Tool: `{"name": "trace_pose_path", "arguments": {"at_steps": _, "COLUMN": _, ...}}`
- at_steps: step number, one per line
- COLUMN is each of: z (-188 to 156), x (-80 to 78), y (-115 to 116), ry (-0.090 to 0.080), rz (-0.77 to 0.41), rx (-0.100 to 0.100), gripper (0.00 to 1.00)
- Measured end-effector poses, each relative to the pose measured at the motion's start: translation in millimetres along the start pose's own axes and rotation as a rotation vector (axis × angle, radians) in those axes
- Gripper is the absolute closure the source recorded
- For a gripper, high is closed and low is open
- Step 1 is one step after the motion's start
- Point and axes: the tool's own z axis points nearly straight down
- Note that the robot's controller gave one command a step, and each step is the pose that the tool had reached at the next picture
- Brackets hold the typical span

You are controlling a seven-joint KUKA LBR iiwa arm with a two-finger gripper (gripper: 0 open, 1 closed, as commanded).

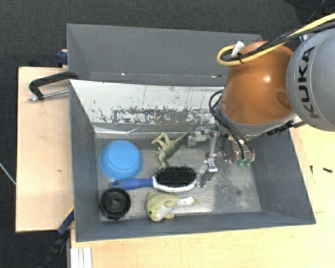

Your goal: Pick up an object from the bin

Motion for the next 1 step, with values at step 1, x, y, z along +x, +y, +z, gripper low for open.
{"name": "trace_pose_path", "arguments": {"at_steps": 1, "z": 113.8, "x": 20.1, "y": 50.5, "ry": 0.013, "rz": 0.023, "rx": -0.001, "gripper": 0.00}}
